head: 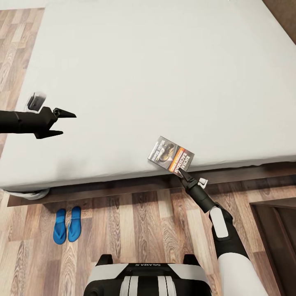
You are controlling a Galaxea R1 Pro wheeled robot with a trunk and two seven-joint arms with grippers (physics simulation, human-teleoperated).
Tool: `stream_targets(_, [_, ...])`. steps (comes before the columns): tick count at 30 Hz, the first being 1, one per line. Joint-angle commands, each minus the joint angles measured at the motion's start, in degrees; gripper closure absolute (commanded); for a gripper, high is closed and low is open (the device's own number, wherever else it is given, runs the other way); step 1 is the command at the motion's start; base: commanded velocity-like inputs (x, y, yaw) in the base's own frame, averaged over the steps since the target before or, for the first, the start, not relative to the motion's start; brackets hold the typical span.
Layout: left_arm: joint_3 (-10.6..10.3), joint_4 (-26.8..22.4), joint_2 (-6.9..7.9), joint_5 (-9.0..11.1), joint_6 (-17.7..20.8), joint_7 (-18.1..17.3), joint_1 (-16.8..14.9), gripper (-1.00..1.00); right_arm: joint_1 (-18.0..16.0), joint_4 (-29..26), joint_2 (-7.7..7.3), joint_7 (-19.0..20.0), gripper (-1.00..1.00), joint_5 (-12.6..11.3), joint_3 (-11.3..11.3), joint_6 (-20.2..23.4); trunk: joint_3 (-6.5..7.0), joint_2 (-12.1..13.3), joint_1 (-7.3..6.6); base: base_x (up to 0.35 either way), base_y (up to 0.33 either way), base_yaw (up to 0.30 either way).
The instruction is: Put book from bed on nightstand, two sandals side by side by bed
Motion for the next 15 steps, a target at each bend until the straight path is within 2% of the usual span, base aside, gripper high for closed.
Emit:
stream_targets(1, [0.0,0.0,0.03,0.5,0.0,0.6,-0.1,-1.00,0.0,0.0,0.05,0.1,-1.00,-0.2,-0.2,0.4,-0.03,0.0,0.00,0.009,0.000,0.000])
stream_targets(8, [0.0,0.0,0.03,0.5,0.0,0.6,-0.1,-1.00,0.0,0.0,0.05,0.1,-1.00,-0.2,-0.2,0.4,-0.03,0.0,0.00,0.005,0.000,0.000])
stream_targets(9, [0.0,0.0,0.03,0.5,0.0,0.6,-0.1,-1.00,0.0,0.0,0.05,0.1,1.00,-0.2,-0.2,0.4,-0.03,0.0,0.00,0.002,0.000,0.000])
stream_targets(15, [0.0,0.0,0.03,0.5,0.0,0.6,-0.1,-1.00,0.0,-0.6,0.05,1.1,1.00,-0.2,-0.1,0.5,-0.03,0.0,0.00,0.000,0.000,0.000])
